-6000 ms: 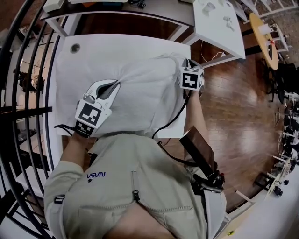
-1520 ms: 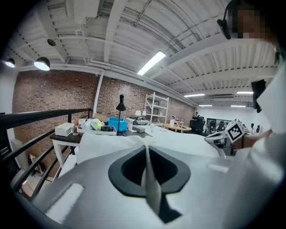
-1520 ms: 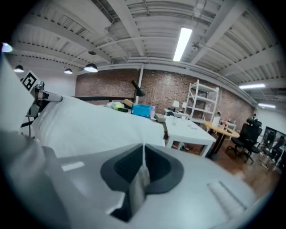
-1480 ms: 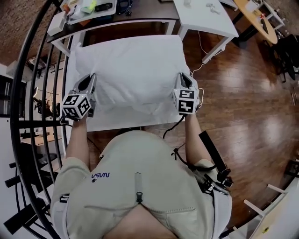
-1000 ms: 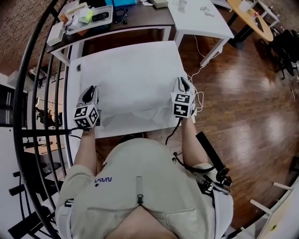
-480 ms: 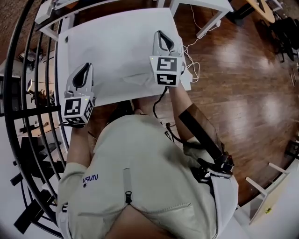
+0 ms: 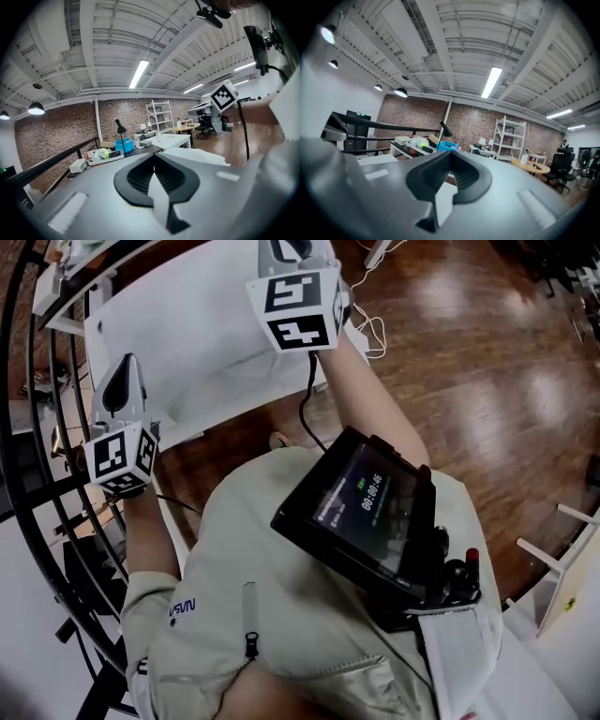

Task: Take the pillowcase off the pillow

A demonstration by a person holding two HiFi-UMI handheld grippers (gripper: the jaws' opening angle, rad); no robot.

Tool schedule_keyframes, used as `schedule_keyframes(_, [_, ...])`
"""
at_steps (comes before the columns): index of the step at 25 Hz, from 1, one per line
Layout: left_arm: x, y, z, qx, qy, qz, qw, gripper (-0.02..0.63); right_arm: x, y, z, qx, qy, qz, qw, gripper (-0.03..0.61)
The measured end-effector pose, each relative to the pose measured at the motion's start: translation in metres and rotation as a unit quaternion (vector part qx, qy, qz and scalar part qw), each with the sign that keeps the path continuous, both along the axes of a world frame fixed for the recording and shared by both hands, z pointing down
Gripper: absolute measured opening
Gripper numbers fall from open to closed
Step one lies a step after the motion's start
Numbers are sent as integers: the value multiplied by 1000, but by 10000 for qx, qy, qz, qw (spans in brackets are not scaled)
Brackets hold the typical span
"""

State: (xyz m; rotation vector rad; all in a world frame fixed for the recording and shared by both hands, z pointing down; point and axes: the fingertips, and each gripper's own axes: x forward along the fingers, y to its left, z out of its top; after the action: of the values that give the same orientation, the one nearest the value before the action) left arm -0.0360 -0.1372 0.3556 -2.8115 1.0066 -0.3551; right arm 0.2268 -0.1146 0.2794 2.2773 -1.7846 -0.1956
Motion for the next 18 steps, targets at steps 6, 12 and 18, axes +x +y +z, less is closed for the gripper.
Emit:
schedule_keyframes(6, [-1,-6,-21,53,195,-53,9998,6,-9,15,-13,144,-84,117,9998,5])
schedule_keyframes(12, [-32,10,-16,-27,331,-22,9994,6,-43,47,-18,296,-127,295,9990,5])
schedule_keyframes(18, [-48,26,-19,-110,432,255,9987,6,-69,71,-26,209,61,483,9986,5])
